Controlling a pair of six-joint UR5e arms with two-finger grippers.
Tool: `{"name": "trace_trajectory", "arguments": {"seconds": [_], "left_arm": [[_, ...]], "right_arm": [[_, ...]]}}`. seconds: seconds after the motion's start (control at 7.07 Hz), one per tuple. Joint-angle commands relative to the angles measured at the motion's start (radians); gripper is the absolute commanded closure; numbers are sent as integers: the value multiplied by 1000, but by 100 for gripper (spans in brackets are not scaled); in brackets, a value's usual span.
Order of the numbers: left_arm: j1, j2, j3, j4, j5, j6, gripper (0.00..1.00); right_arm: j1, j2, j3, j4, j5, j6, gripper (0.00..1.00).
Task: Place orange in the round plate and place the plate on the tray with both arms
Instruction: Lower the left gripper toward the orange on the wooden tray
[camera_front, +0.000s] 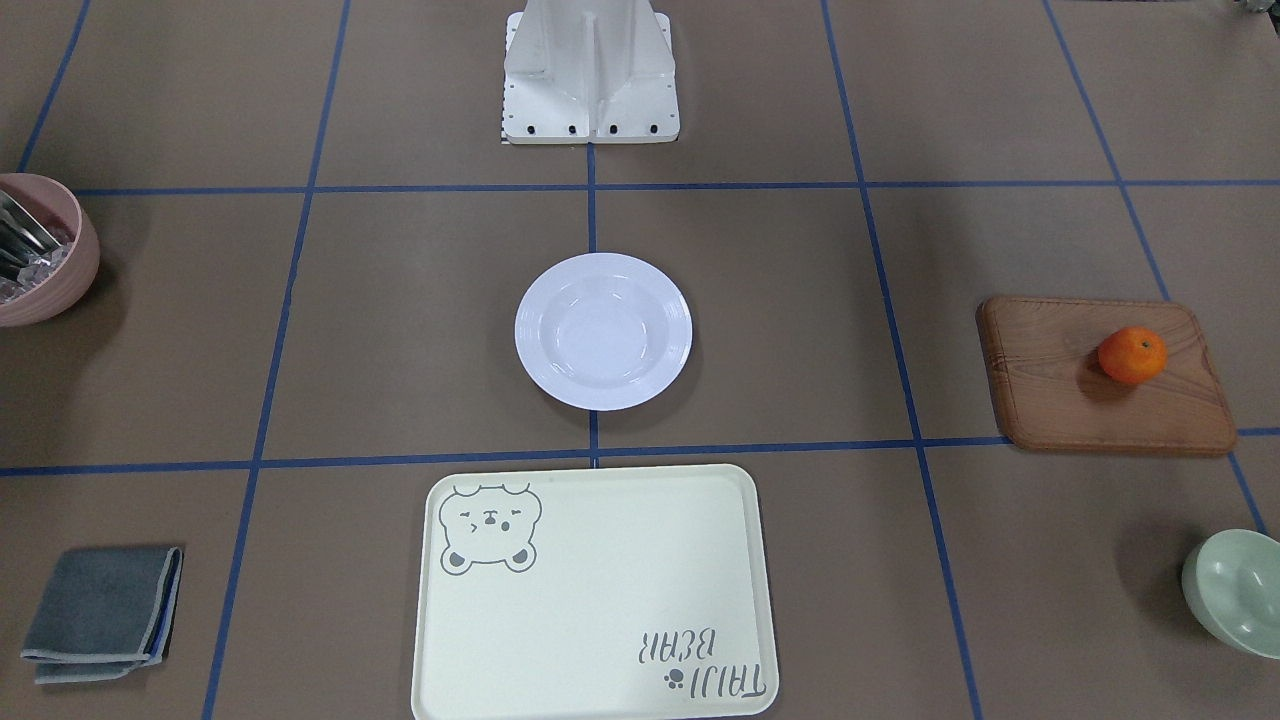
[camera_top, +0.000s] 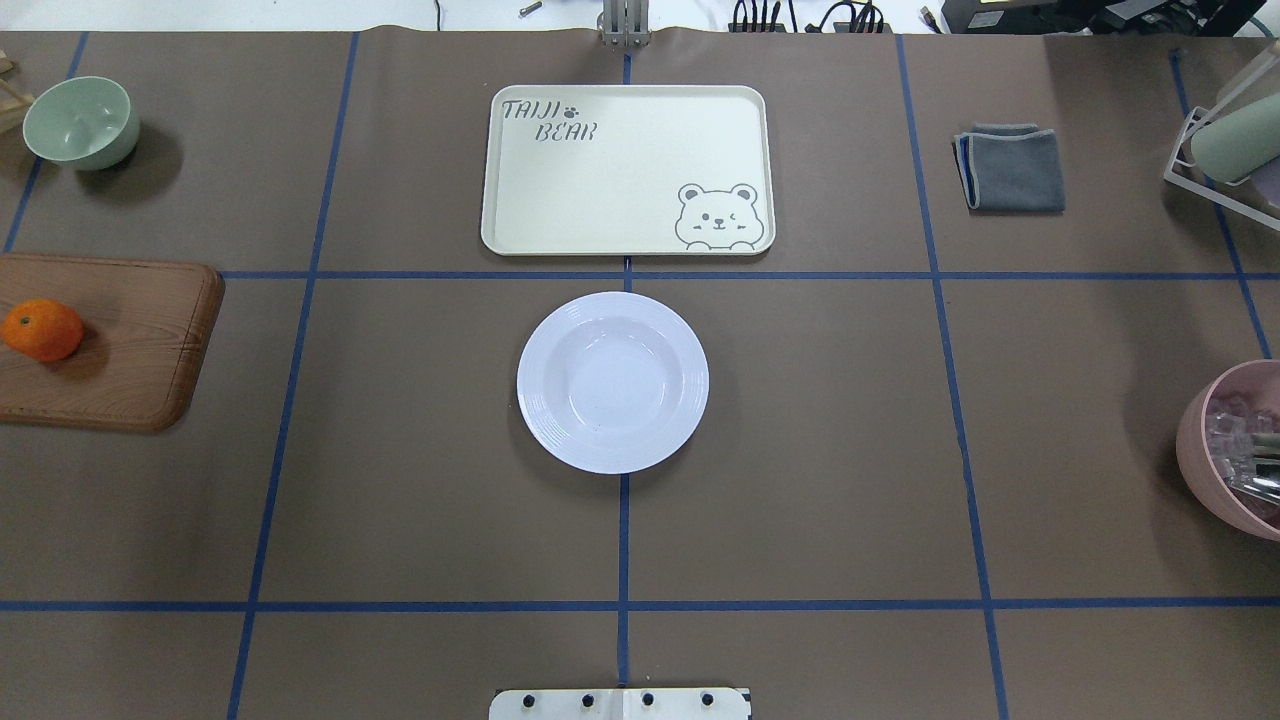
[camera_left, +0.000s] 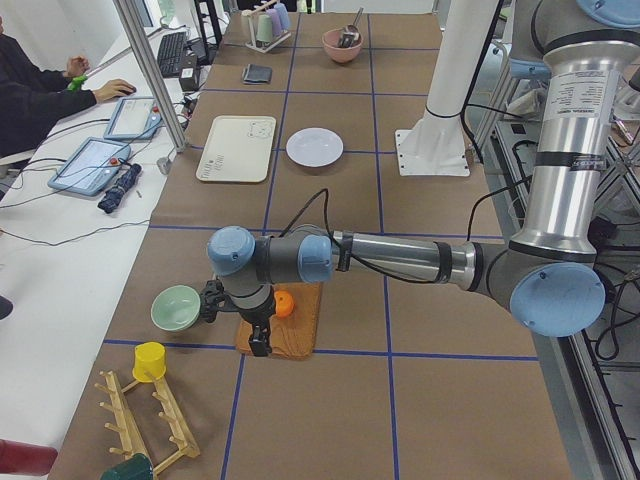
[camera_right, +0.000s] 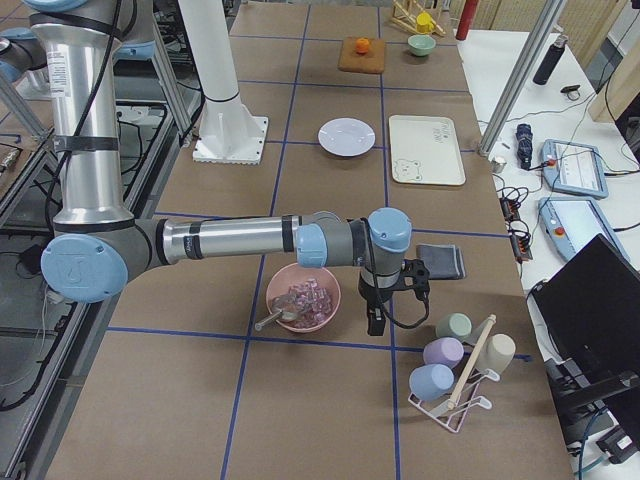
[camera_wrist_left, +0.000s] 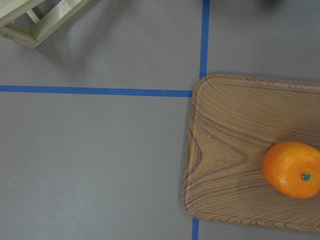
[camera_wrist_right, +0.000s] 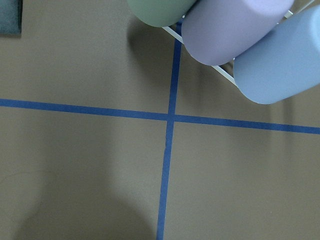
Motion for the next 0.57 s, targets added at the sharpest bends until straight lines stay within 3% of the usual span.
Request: {"name": "trace_trajectory", "arguments": {"seconds": [0.0, 0.42], "left_arm": [[0, 0, -3, 0, 0, 2, 1], [0, 0, -15, -2, 0, 3, 1]], "right_arm": [[1, -4, -1, 2, 0, 0, 0], [1, -5, -1, 5, -2, 0, 0]]}}
